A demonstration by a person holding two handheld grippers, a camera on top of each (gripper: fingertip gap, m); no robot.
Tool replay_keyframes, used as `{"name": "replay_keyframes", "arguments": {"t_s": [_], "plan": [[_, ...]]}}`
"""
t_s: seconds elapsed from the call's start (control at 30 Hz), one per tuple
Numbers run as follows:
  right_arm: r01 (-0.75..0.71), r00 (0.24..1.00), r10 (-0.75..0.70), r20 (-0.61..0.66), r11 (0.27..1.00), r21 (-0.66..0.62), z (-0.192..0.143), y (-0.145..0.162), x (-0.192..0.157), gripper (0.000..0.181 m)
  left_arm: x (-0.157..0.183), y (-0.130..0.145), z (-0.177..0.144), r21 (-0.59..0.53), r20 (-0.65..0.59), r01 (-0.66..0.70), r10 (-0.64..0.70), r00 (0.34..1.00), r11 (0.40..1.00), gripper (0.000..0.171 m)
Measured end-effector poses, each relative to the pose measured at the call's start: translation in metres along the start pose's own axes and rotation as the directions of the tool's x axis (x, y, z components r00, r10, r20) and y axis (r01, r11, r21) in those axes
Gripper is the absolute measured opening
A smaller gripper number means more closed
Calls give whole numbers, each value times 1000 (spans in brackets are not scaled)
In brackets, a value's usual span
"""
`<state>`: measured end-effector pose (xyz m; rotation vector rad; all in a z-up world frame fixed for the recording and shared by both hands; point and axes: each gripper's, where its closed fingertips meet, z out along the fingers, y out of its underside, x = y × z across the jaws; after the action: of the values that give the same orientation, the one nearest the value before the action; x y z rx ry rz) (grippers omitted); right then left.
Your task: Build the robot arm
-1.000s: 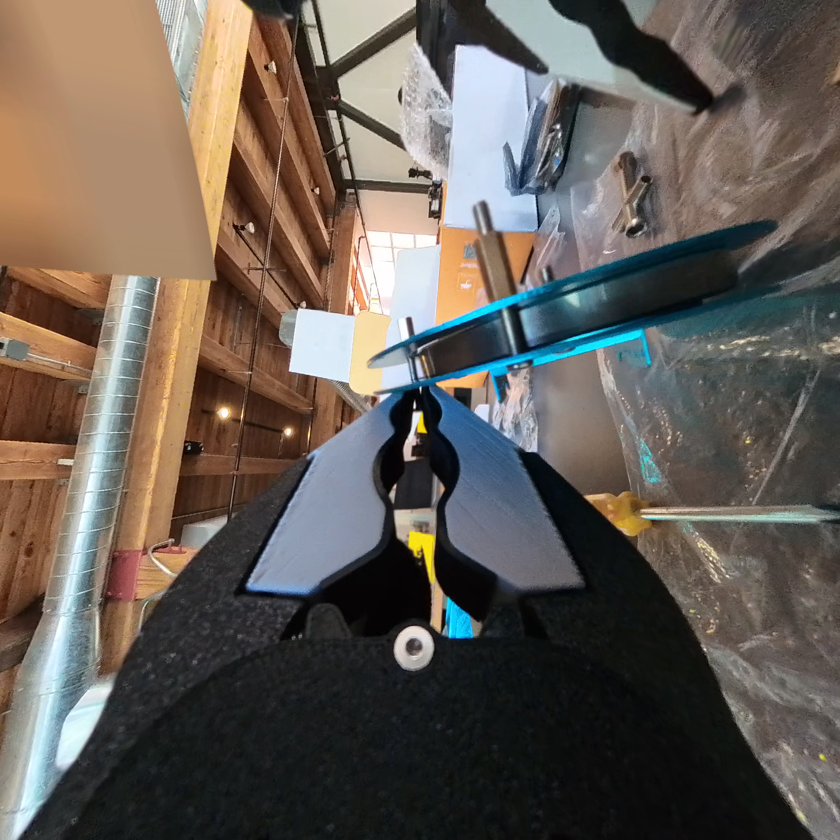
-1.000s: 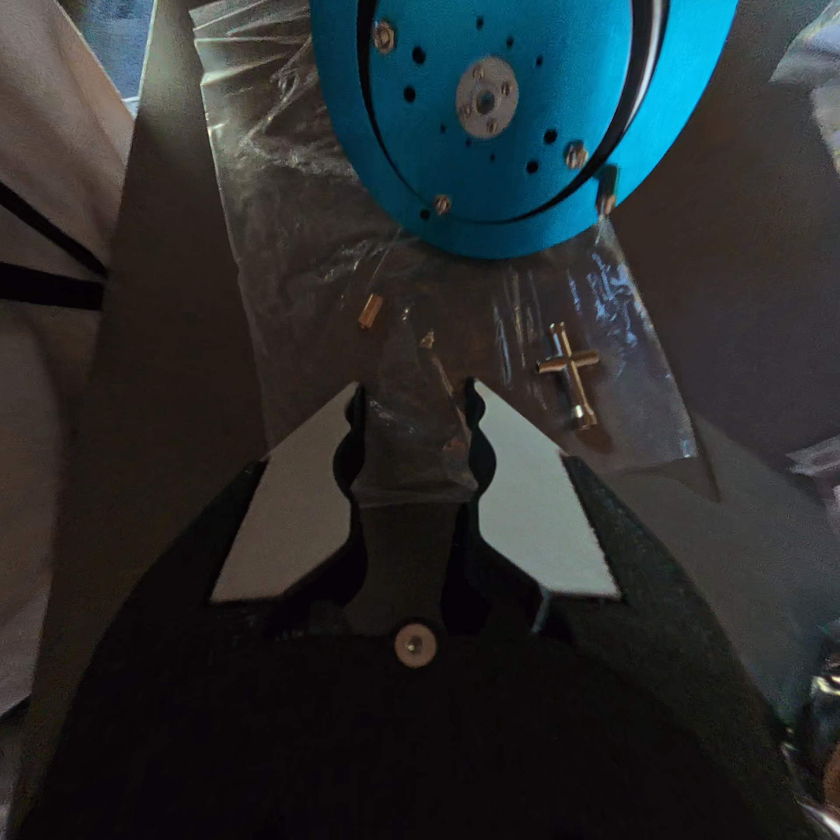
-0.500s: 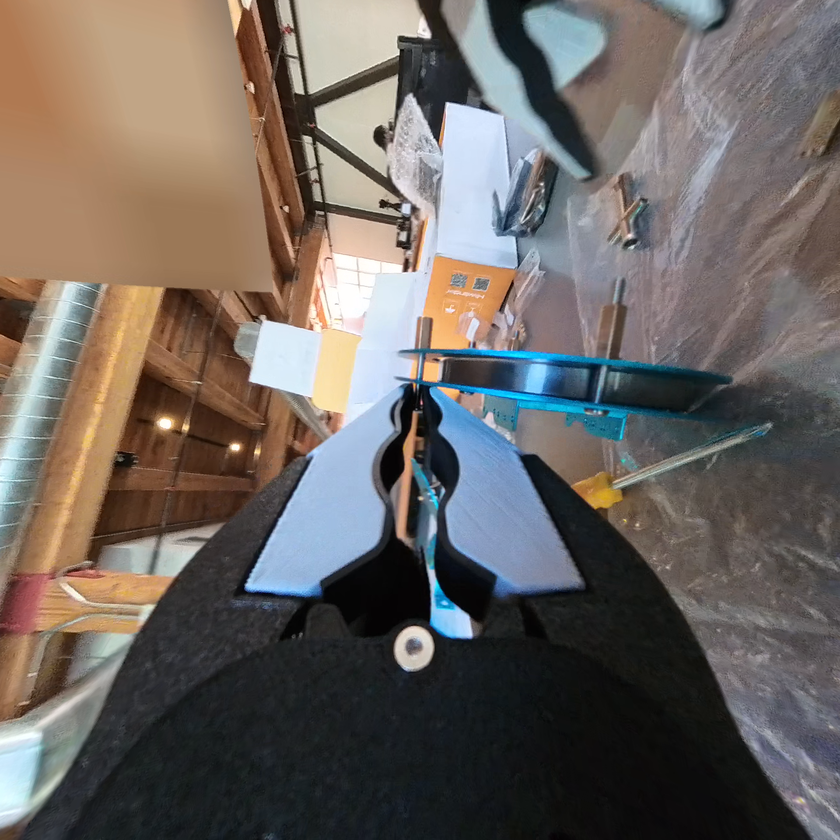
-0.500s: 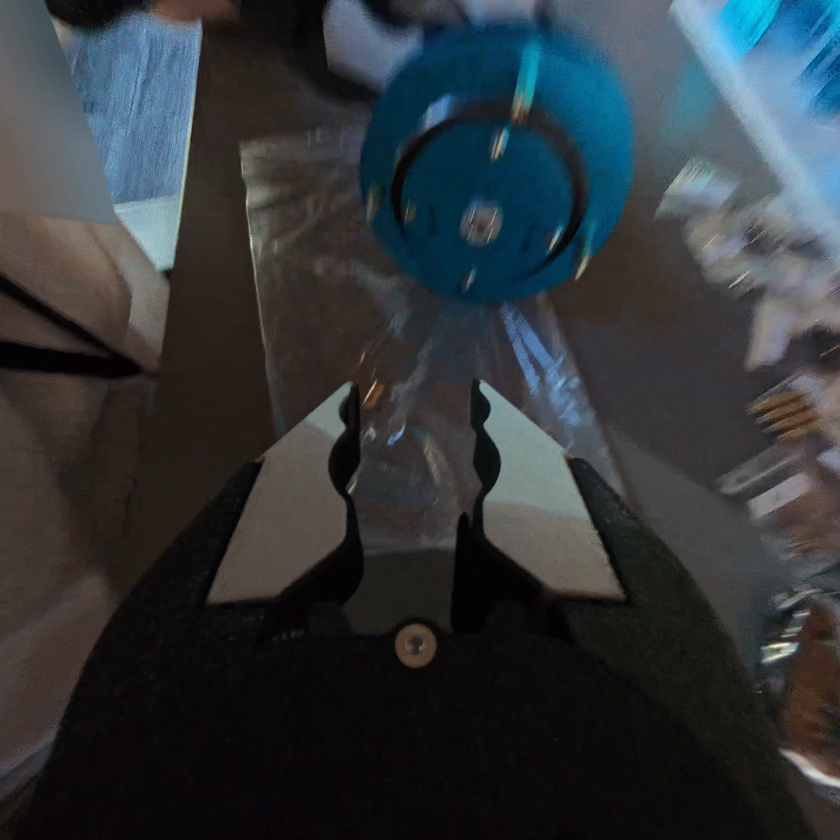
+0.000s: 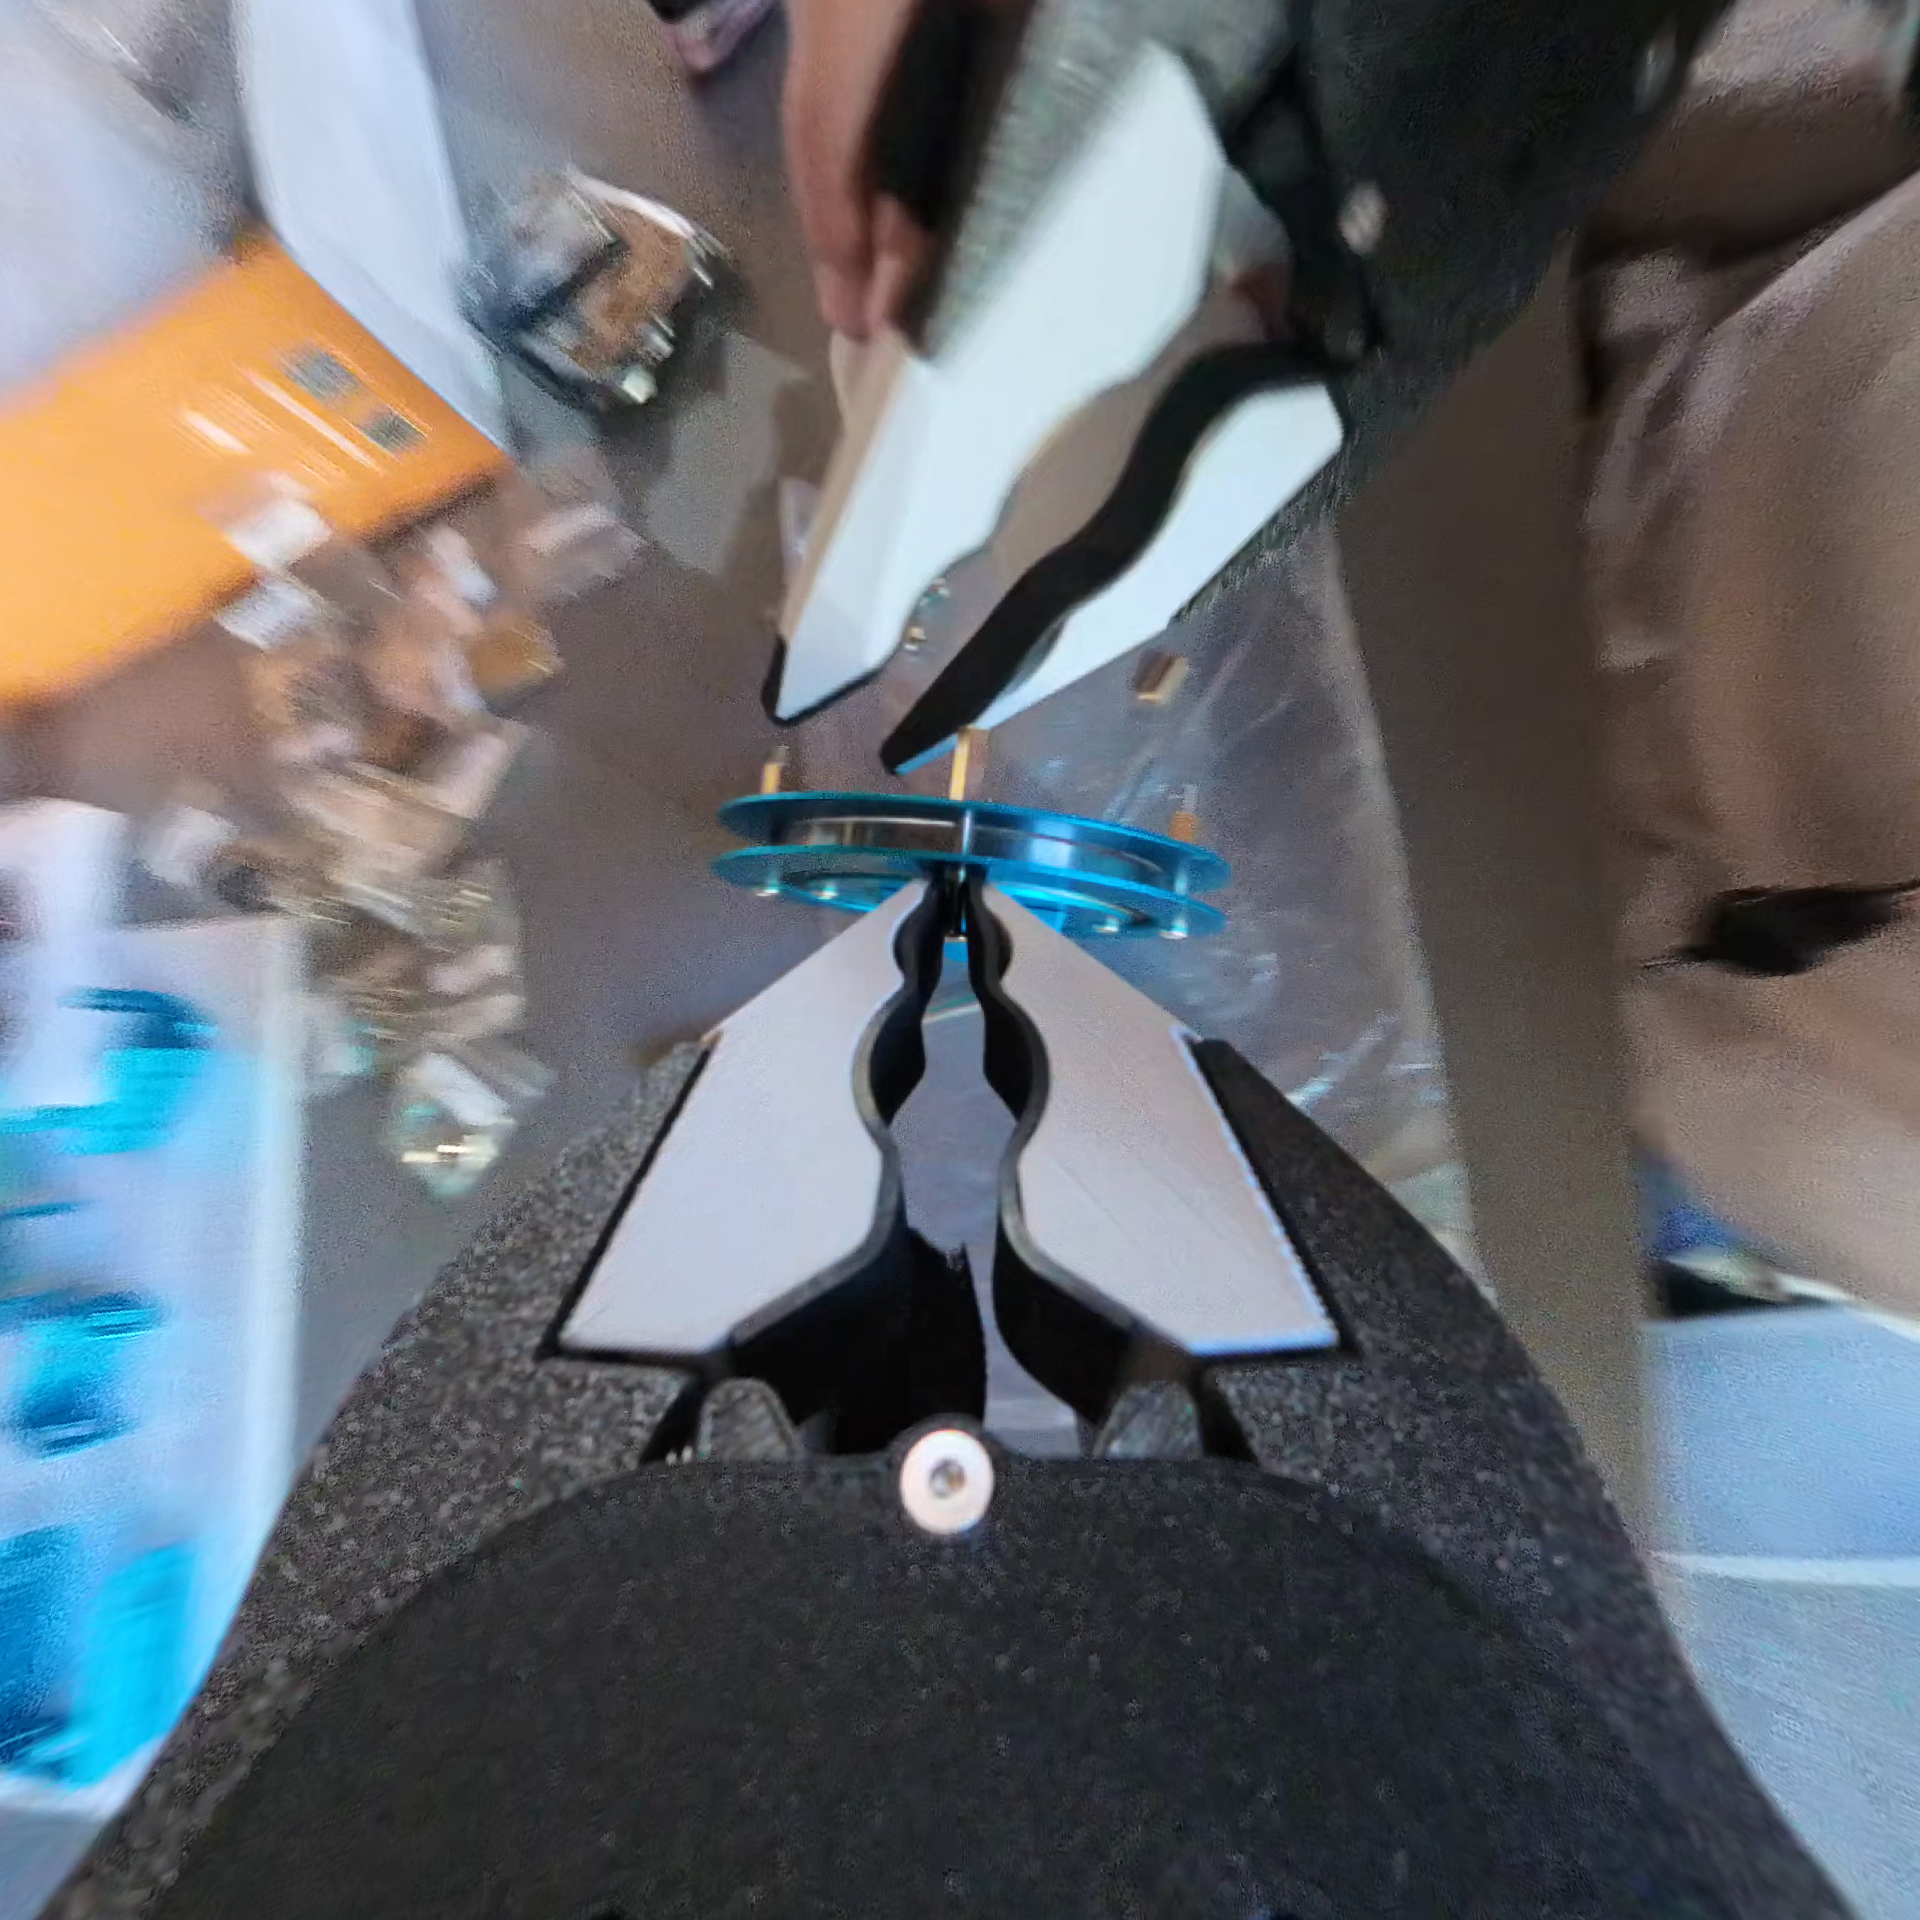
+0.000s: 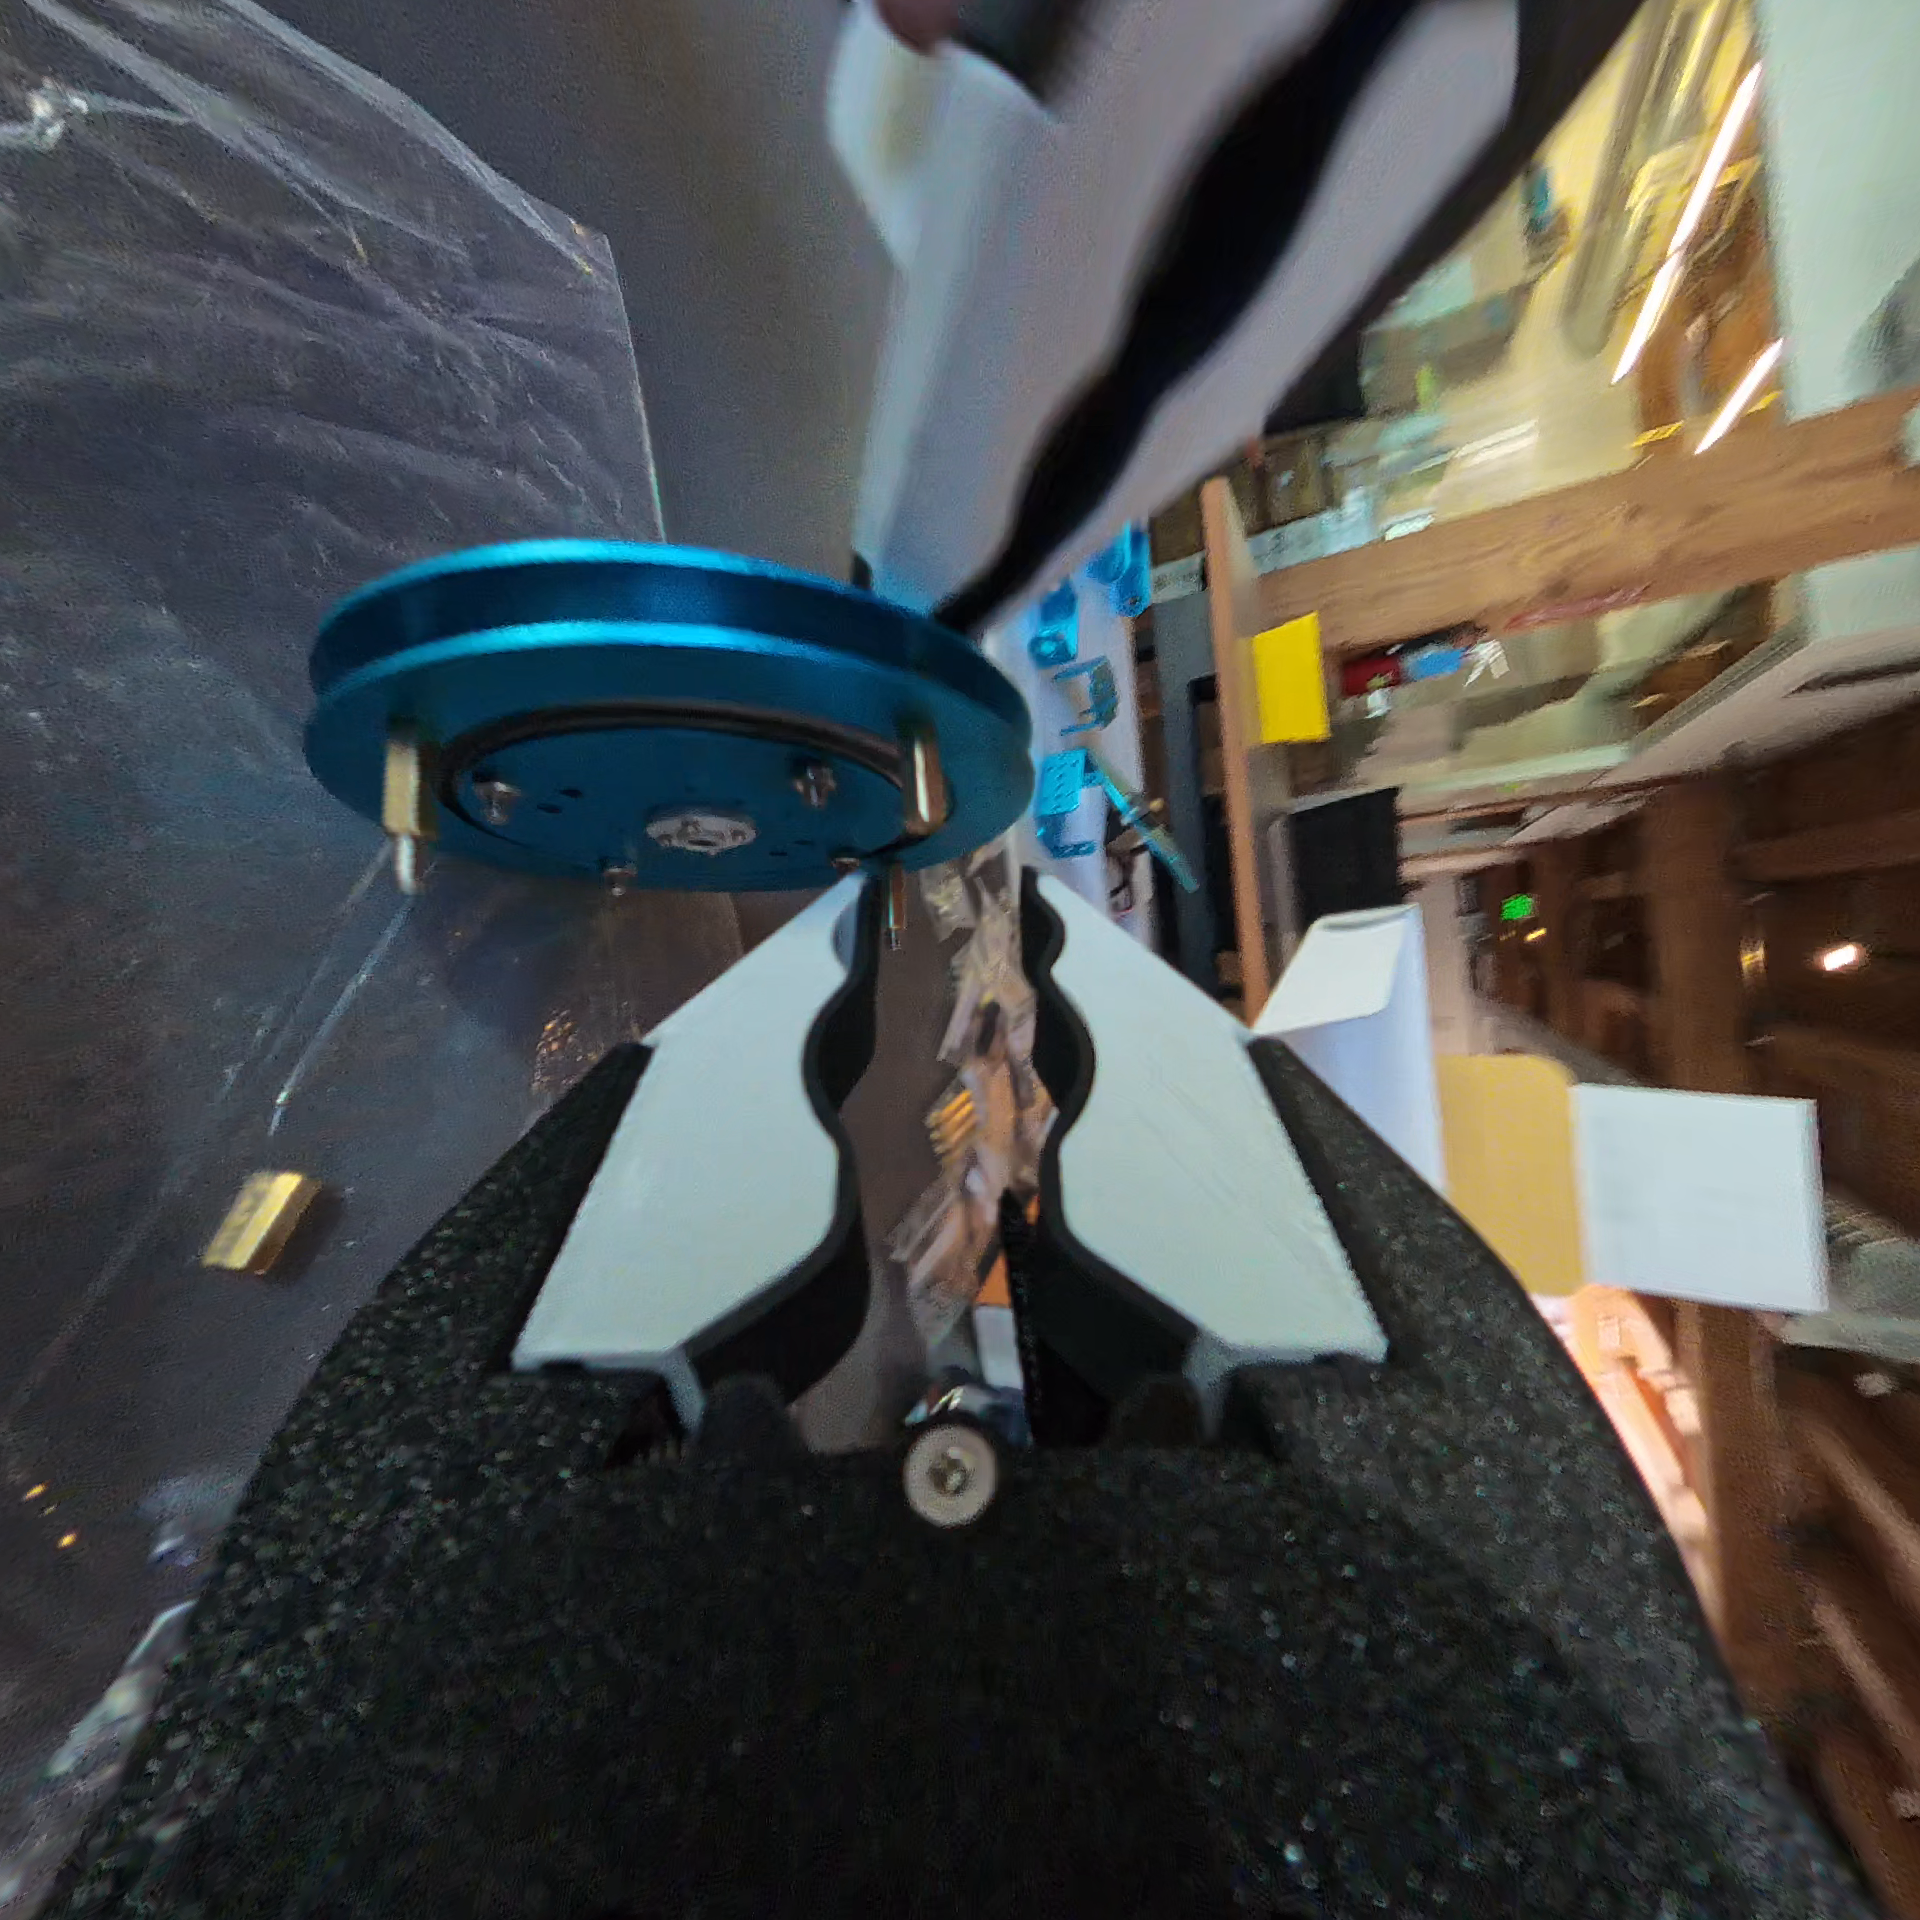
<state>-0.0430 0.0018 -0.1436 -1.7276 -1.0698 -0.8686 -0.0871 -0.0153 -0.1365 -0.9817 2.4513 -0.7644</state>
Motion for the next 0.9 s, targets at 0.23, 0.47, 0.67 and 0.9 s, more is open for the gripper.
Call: {"name": "replay_keyframes", "arguments": {"t_s": [0.23, 0.47, 0.67, 0.9], "plan": [[134, 988, -132, -80, 991, 29, -1, -13, 2, 13, -14, -1, 2, -145, -314, 345, -374, 873, 927, 2], [-5, 983, 7, 184, 1000, -9, 8, -4, 12, 4, -31, -2, 8, -123, -161, 142, -161, 974, 982, 2], [-605, 351, 571, 742, 743, -286, -3, 5, 9, 4, -43, -8, 14, -209, 361, -444, 491, 793, 871, 1], [-371, -781, 445, 438, 233, -899, -12, 3, 8, 5, -55, -10, 13, -469, 618, -596, 725, 306, 652, 0]]}}
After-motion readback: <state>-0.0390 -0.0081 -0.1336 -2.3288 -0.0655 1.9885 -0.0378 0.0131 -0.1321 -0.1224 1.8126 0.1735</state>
